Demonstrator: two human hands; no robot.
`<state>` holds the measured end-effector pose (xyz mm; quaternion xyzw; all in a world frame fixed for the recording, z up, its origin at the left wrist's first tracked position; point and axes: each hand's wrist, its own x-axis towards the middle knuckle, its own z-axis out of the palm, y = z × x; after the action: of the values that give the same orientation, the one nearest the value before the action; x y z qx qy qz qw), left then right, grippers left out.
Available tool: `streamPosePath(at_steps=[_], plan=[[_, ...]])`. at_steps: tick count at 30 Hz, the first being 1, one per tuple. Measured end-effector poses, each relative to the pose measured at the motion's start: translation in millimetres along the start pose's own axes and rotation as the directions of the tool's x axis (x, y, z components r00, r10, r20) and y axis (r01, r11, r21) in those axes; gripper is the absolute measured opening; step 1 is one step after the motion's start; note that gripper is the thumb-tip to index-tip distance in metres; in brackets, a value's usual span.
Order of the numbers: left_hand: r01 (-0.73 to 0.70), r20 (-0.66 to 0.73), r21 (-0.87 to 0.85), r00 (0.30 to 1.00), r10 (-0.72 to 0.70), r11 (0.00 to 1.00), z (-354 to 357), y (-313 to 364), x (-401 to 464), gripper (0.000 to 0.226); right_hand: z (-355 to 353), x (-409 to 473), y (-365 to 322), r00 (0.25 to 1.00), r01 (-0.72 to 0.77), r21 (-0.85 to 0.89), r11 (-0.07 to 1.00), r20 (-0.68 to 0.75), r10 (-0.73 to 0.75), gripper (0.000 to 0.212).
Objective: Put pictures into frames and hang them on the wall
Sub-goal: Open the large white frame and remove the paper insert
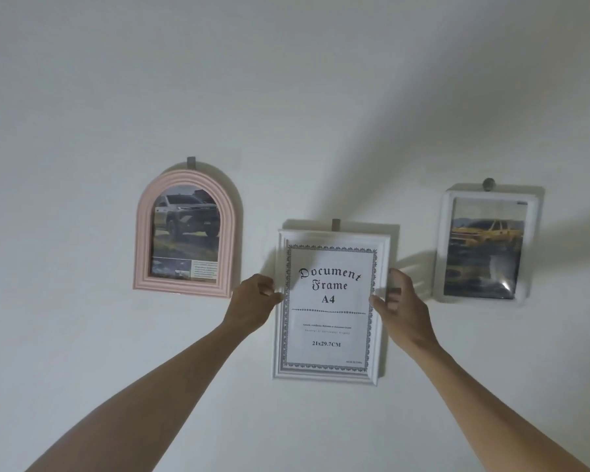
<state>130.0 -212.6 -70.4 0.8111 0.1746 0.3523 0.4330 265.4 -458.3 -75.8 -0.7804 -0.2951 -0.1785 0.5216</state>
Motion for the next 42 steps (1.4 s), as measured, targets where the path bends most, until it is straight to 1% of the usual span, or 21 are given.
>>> streamPosePath(at_steps=[4,8,14,17,20,25,30,34,38,42], plan=[[-0.007,-0.016,-0.046,1.000,0.006,0.999,8,-4,-4,0.016,6,4,9,0.998,0.048,0.032,0.998,-0.041,-0.047,0.044],[-0.009,-0.042,-0.048,0.999,0.007,0.999,7,-4,-4,0.019,3,5,11,0.998,0.056,0.076,0.996,-0.023,-0.054,0.045],[-0.008,-0.023,-0.029,1.000,0.007,1.000,-2,-8,-11,0.015,-2,-14,3,0.999,0.046,0.066,0.997,-0.005,-0.046,0.046],[0.009,0.016,-0.033,1.000,-0.009,0.999,-5,-16,-23,0.013,-4,-27,-3,0.999,0.037,0.031,0.999,0.002,-0.037,0.046],[0.039,0.087,-0.043,0.996,-0.035,0.998,-11,-30,-40,0.013,1,-47,-6,1.000,0.007,0.005,1.000,-0.007,-0.007,0.046],[0.125,0.175,-0.067,0.978,-0.112,0.990,-25,-74,-81,0.013,28,-98,5,0.998,-0.057,-0.033,0.998,0.039,0.058,0.044],[0.277,0.261,-0.090,0.933,-0.246,0.957,-40,-125,-133,0.011,71,-163,21,0.975,-0.199,-0.067,0.978,0.088,0.204,0.041],[0.416,0.322,-0.076,0.871,-0.372,0.906,-49,-167,-173,0.014,105,-217,37,0.931,-0.323,-0.109,0.940,0.139,0.336,0.043],[0.528,0.341,-0.061,0.809,-0.479,0.847,-57,-205,-210,0.012,133,-268,49,0.896,-0.391,-0.138,0.910,0.171,0.410,0.044],[0.613,0.357,-0.036,0.746,-0.562,0.790,-66,-231,-249,0.010,154,-317,58,0.840,-0.463,-0.184,0.867,0.223,0.495,0.044]])
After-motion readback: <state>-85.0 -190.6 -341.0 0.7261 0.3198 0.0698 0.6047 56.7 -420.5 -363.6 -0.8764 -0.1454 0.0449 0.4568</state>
